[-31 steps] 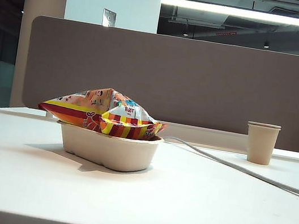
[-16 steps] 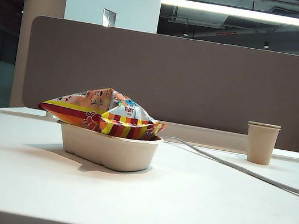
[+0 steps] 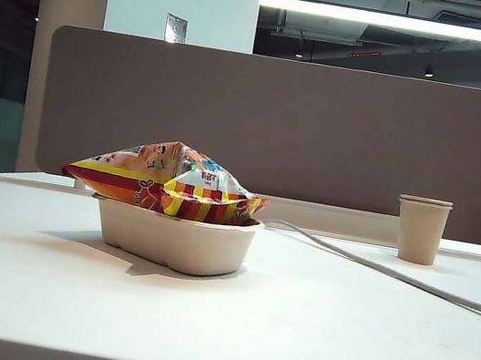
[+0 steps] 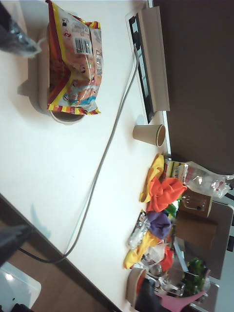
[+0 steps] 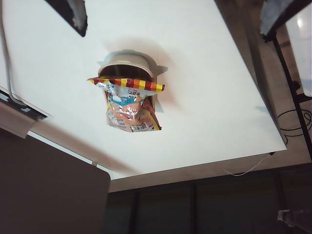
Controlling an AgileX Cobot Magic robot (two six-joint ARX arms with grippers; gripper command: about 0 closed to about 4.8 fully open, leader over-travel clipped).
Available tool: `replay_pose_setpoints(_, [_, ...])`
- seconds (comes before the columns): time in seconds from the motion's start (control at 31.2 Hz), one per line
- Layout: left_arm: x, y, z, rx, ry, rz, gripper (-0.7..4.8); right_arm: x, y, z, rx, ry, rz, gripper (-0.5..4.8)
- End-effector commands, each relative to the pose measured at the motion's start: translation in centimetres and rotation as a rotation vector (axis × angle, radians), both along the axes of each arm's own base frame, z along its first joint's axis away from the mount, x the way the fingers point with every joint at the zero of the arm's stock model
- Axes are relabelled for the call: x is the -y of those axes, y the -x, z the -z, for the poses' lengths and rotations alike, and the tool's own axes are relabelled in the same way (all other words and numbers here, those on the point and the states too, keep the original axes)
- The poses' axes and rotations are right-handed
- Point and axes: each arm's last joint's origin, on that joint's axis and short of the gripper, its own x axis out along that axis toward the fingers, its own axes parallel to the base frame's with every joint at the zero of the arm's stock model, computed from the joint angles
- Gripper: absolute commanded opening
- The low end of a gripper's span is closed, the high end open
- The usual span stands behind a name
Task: Pick up a bag of chips and put them in the box.
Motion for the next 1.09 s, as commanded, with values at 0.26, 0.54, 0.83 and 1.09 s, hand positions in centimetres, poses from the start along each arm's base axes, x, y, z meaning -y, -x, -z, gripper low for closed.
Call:
replay_pose_setpoints(0.26, [0.8, -2.8, 3.4, -0.073, 0.061, -0.040, 4.79, -1.7, -2.0, 3.3, 0.033, -0.040, -0.020, 4.79])
replay_pose_setpoints(0.54, [1.3, -4.9, 6.2, -0.095, 0.109, -0.107, 3.31, -2.4, -2.9, 5.7, 0.014, -0.037, -0.017, 2.73])
replay_pose_setpoints(0.83, [1.4, -5.9, 7.6, -0.061, 0.119, -0.202, 2.32, -2.8, -3.5, 6.9, 0.056, -0.088, 0.016, 1.97])
replay_pose_setpoints(1.09, [1.8, -7.0, 9.5, 0.025, 0.135, -0.196, 1.51, -3.1, -4.2, 8.8, 0.028, -0.118, 0.075, 1.97])
